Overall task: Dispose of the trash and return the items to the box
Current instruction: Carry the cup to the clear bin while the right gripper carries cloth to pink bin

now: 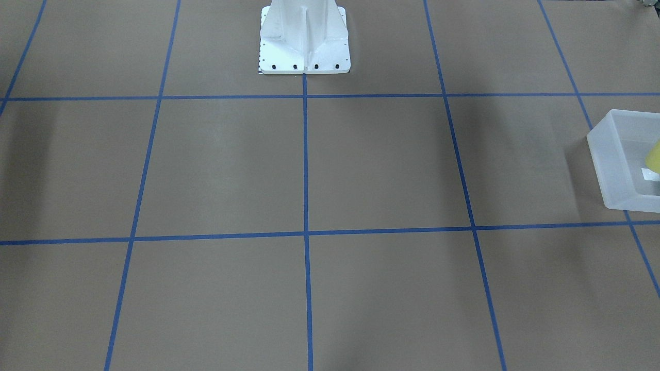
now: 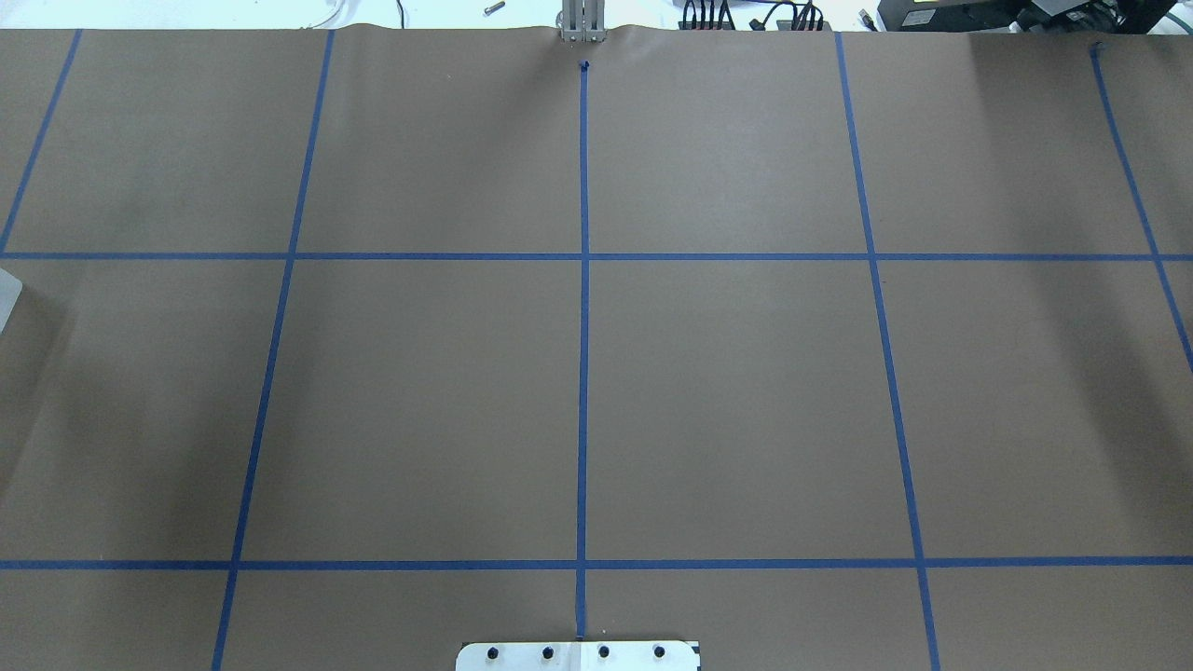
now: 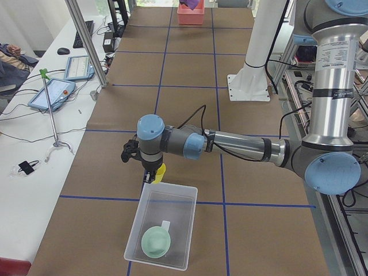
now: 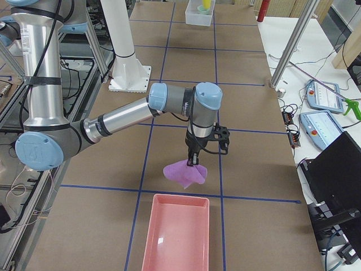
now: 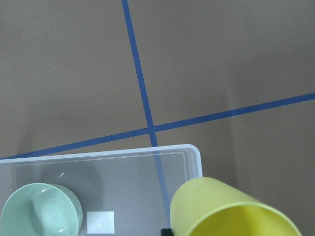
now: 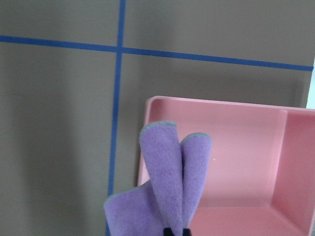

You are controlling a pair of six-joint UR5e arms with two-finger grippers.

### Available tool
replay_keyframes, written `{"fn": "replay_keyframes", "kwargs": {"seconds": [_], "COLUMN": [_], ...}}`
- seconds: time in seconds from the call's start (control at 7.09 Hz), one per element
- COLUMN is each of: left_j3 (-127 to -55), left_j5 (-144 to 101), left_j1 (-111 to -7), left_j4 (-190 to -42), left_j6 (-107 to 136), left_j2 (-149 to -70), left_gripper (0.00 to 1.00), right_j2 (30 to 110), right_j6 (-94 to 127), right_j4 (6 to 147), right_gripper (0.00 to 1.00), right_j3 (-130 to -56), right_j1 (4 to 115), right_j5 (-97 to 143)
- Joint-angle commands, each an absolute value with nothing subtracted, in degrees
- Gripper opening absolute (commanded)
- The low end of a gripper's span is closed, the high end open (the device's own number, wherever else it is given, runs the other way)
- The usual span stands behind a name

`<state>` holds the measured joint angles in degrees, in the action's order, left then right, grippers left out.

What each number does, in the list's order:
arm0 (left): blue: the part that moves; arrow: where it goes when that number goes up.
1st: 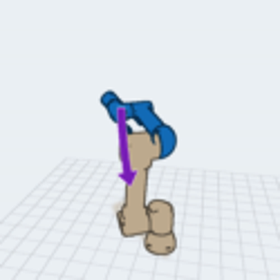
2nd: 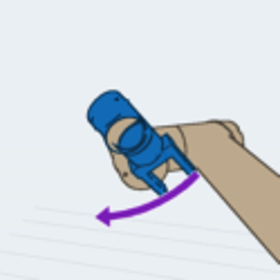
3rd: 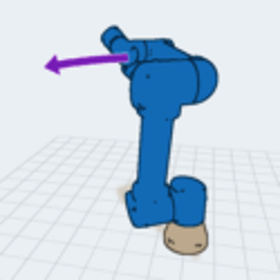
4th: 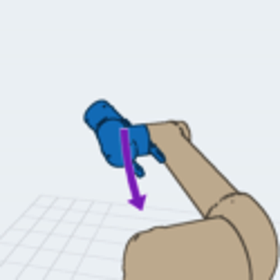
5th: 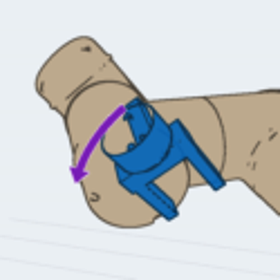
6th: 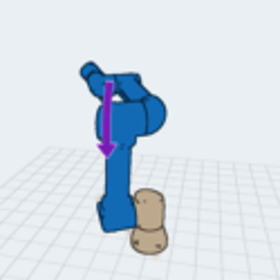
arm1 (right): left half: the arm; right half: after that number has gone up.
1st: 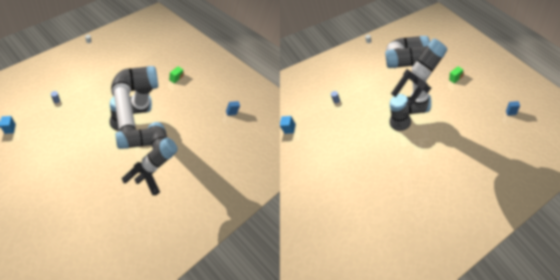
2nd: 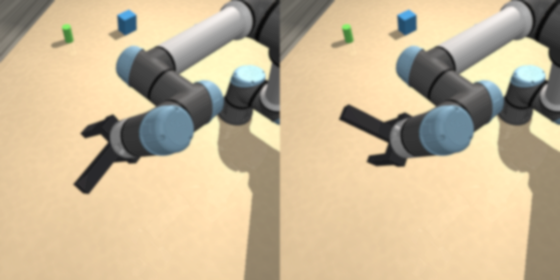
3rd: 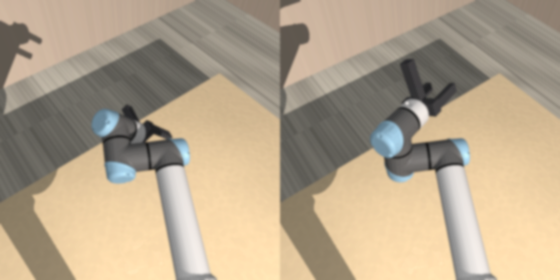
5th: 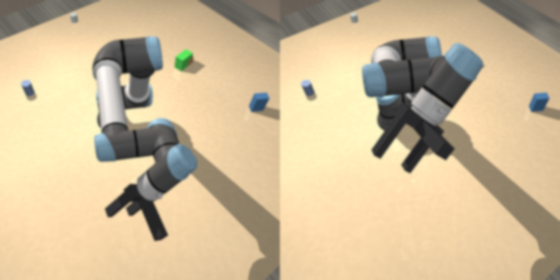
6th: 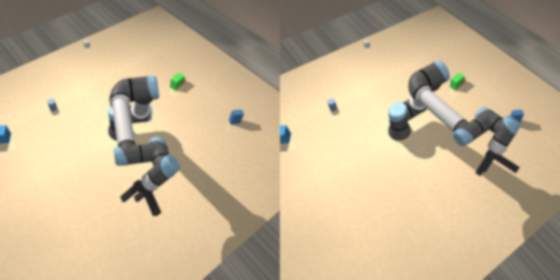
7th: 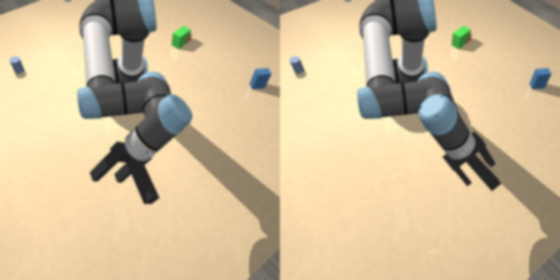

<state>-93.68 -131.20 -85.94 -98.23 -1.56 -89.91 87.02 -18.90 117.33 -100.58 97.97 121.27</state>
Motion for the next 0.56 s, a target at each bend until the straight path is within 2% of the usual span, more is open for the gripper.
{"fn": "replay_keyframes", "kwargs": {"seconds": [0.0,0.28,0.42], "left_j3": [-88.96,-86.32,-84.05], "left_j5": [-131.22,-131.4,-131.48], "left_j1": [-86.04,-86.04,-86.04], "left_j4": [-100.63,-102.83,-103.79], "left_j6": [-2.11,-1.5,-1.76], "left_j2": [-90.44,-90.62,-90.53], "left_gripper": [0.0,0.0,0.0], "right_j2": [87.62,88.94,89.21], "right_j6": [-25.13,-25.93,-25.67], "right_j4": [101.58,94.67,94.66], "right_gripper": [0.0,0.0,0.56], "right_j3": [-83.82,-78.06,-77.61], "right_j1": [102.92,102.83,102.92], "right_j5": [119.89,119.88,119.97]}}
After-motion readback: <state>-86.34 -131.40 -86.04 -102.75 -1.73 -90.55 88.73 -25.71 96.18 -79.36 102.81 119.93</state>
